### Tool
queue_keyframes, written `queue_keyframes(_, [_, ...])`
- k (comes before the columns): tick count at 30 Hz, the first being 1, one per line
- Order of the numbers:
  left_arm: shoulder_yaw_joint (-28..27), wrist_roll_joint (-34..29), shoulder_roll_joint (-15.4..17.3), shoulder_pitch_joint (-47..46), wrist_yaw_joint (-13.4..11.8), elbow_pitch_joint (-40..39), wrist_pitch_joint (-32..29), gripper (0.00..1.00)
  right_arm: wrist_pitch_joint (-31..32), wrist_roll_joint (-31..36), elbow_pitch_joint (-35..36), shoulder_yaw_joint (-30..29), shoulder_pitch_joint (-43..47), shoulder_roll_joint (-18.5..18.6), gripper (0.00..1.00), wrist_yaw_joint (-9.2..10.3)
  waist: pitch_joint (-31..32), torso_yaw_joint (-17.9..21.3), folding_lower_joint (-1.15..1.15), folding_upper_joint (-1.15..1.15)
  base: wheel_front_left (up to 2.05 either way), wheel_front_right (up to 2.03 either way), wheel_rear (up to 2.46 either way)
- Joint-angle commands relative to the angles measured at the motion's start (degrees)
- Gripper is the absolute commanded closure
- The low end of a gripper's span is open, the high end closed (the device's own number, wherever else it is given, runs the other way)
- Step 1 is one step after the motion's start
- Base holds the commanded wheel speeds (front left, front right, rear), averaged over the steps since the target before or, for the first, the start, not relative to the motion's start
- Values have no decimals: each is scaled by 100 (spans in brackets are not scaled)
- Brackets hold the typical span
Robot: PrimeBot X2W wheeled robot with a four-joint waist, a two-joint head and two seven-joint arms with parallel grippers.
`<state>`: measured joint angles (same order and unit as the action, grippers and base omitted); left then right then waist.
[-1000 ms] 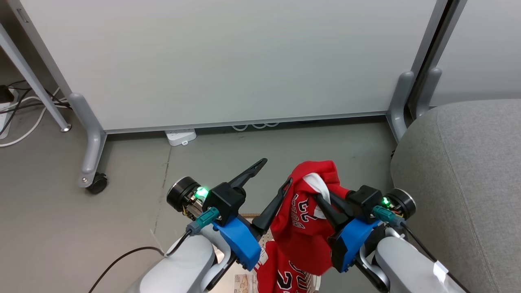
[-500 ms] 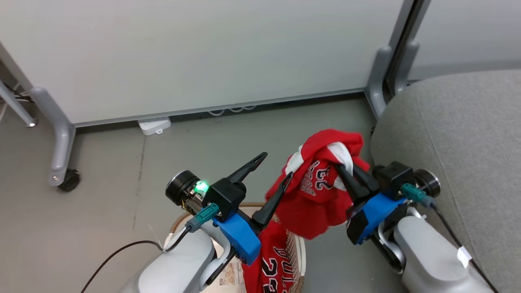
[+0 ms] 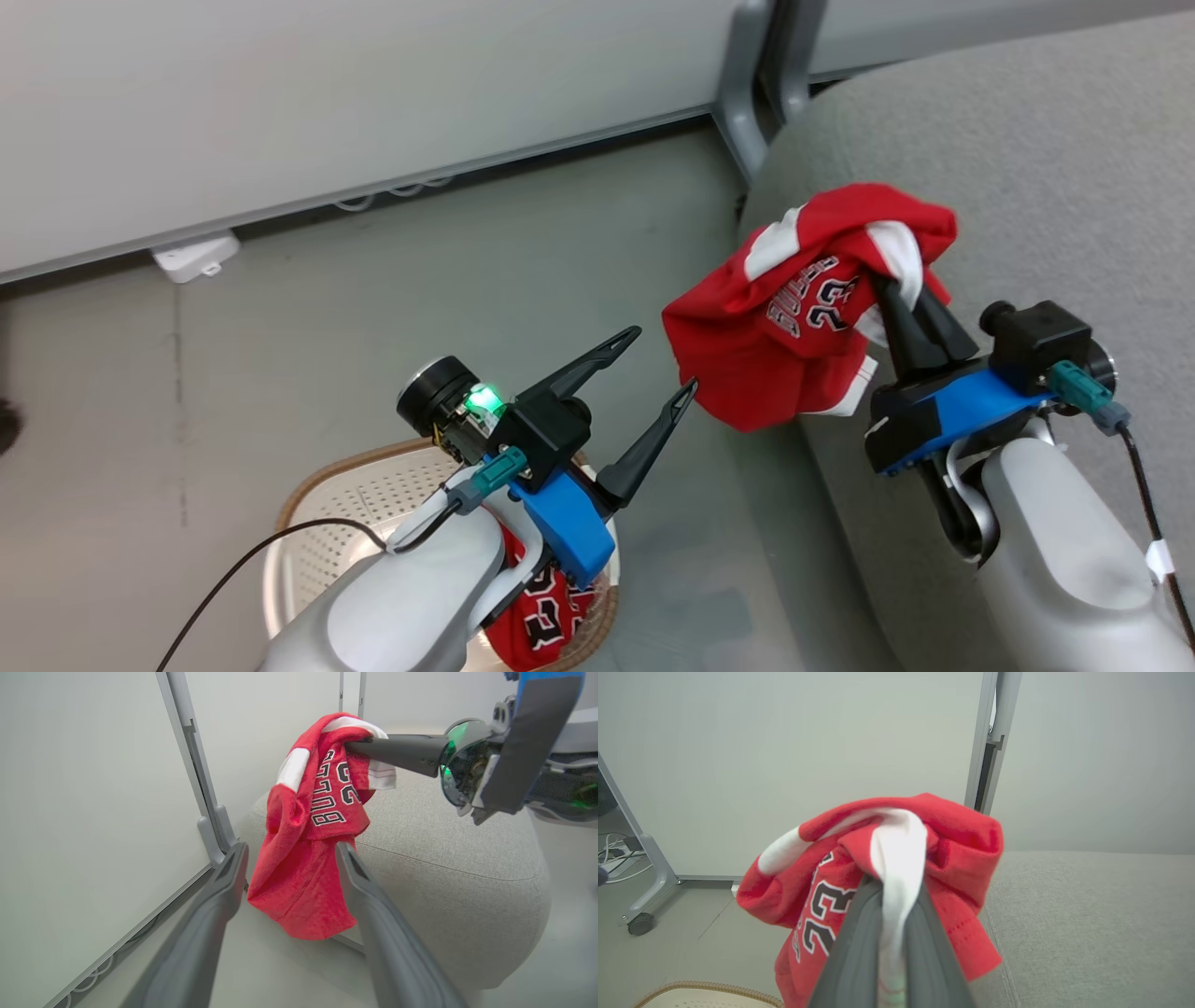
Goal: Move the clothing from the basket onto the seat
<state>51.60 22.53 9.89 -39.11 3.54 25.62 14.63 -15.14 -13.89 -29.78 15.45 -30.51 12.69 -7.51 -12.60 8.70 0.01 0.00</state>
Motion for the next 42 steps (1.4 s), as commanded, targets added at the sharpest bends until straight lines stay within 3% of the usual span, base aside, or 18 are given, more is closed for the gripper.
queue_keyframes(1, [15, -28, 23, -125, 0, -23, -22, 0, -2, 61, 106, -190, 53, -47, 100, 5, -240, 347, -1, 0, 0, 0, 0])
queue_keyframes(13, [229, -89, 115, -278, 89, -87, -189, 0, -2, 204, 549, -1154, 451, -336, 100, 4, -551, 1442, -1, 0, 0, 0, 0])
queue_keyframes(18, [302, -81, 121, -291, 96, -120, -244, 0, -2, 245, 645, -1395, 654, -410, 100, 4, -593, 1706, -1, 0, 0, 0, 0])
queue_keyframes(26, [337, -67, 132, -343, 71, -174, -268, 0, -2, 281, 762, -1599, 772, -477, 100, 4, -710, 1756, -1, 0, 0, 0, 0])
queue_keyframes(35, [232, -78, 374, -472, -65, -352, -342, 0, -3, 303, 1161, -1651, -172, -571, 100, 4, -1145, 1765, -1, 0, 0, 0, 0])
queue_keyframes(42, [175, -192, 696, -749, -104, -675, -577, 0, -2, 318, 1520, -2175, -1363, -126, 100, 4, -1875, 1668, -1, 0, 0, 0, 0])
